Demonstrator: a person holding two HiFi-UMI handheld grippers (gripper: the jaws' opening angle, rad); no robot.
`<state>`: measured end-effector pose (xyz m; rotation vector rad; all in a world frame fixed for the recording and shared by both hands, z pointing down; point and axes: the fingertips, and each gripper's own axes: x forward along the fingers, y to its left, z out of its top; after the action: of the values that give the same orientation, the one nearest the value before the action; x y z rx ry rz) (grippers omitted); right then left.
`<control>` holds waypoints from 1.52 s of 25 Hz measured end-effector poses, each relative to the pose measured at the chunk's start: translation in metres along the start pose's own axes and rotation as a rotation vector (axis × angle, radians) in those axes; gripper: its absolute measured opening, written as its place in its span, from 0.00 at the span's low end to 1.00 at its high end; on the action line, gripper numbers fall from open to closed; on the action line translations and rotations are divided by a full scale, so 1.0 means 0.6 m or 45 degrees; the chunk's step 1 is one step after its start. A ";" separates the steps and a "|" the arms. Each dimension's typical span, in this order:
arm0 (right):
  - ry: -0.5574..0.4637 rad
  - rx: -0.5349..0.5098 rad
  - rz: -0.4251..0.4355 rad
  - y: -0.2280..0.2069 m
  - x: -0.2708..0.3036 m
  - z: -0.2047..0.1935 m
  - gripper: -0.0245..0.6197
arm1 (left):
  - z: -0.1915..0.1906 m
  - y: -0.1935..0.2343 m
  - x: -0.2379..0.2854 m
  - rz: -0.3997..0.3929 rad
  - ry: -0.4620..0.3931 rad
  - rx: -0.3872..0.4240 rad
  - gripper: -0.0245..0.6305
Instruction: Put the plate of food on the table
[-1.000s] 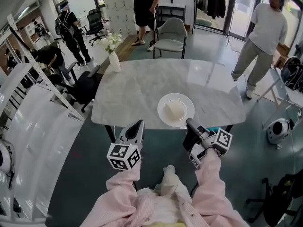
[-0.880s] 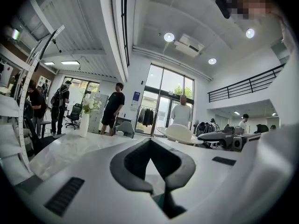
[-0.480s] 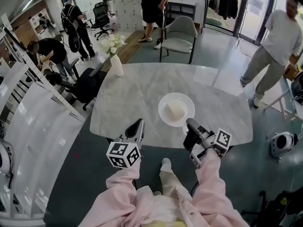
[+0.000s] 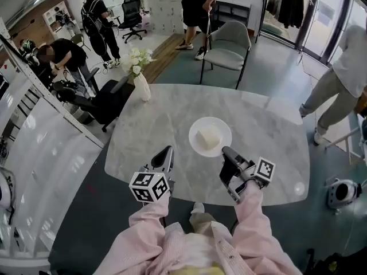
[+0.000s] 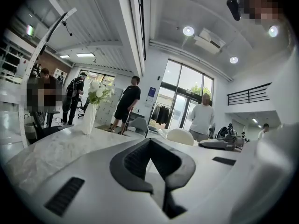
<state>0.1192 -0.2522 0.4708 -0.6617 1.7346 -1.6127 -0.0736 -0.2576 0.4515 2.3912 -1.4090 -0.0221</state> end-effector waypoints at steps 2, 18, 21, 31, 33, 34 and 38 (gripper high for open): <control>0.021 0.008 -0.015 -0.018 0.024 0.019 0.07 | -0.003 0.017 0.022 0.023 0.007 -0.025 0.03; 0.132 0.027 -0.064 -0.166 0.208 0.108 0.07 | -0.084 0.134 0.165 0.101 0.179 -0.164 0.03; 0.139 0.043 -0.029 -0.186 0.234 0.108 0.07 | -0.115 0.153 0.181 0.114 0.226 -0.204 0.03; 0.118 0.070 -0.130 -0.280 0.279 0.132 0.07 | -0.153 0.195 0.242 0.123 0.276 -0.256 0.03; 0.119 0.066 -0.152 -0.296 0.283 0.134 0.07 | -0.164 0.198 0.251 0.116 0.292 -0.270 0.03; 0.120 0.065 -0.163 -0.304 0.286 0.134 0.07 | -0.169 0.201 0.255 0.116 0.299 -0.276 0.03; 0.120 0.068 -0.202 -0.323 0.290 0.137 0.07 | -0.181 0.207 0.262 0.128 0.312 -0.287 0.03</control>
<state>0.0541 -0.4572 0.6392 -0.7237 1.7366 -1.8188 -0.0782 -0.4123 0.6187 2.0608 -1.3323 0.1273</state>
